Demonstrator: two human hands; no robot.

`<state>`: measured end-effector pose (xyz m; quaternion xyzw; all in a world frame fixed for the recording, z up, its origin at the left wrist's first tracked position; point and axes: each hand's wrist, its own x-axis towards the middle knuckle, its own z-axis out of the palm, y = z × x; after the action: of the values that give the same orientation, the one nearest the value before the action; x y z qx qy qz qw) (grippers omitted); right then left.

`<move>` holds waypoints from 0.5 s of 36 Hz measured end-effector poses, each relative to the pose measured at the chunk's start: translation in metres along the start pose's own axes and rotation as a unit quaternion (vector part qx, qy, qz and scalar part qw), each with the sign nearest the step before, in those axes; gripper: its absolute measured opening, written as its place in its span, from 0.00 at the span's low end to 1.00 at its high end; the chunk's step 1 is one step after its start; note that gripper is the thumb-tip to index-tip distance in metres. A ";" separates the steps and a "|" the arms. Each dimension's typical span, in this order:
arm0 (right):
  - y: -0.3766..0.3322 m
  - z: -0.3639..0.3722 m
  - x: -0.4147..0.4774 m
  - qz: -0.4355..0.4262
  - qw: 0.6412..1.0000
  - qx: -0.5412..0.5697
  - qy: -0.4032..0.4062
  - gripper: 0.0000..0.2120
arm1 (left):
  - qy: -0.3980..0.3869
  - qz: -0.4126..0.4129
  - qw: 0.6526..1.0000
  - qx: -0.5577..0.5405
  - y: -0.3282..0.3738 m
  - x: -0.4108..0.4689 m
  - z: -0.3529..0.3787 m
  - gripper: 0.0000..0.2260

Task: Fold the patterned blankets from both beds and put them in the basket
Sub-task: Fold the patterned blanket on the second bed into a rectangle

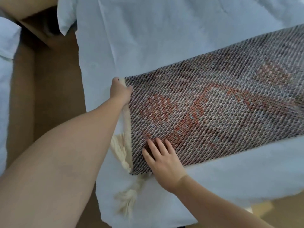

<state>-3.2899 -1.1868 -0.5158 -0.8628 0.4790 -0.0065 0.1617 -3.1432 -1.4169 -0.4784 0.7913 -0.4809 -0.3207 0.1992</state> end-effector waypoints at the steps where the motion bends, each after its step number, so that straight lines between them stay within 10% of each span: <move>1: 0.000 -0.002 0.002 -0.005 1.000 0.006 0.014 0.31 | -0.005 0.020 1.000 -0.008 0.001 0.000 -0.001 0.28; 10: 0.029 -0.083 -0.028 0.055 0.967 0.173 0.179 0.26 | -0.040 0.107 0.993 -0.037 0.048 -0.020 -0.034 0.10; 18: 0.052 -0.194 -0.096 0.165 0.919 0.211 0.289 0.32 | -0.089 0.136 0.986 -0.044 0.153 -0.062 -0.067 0.15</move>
<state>-3.4173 -1.1859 -0.3327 -0.6776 0.6282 -0.3297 0.1938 -3.2134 -1.4312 -0.3156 0.6772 -0.5855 -0.3806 0.2318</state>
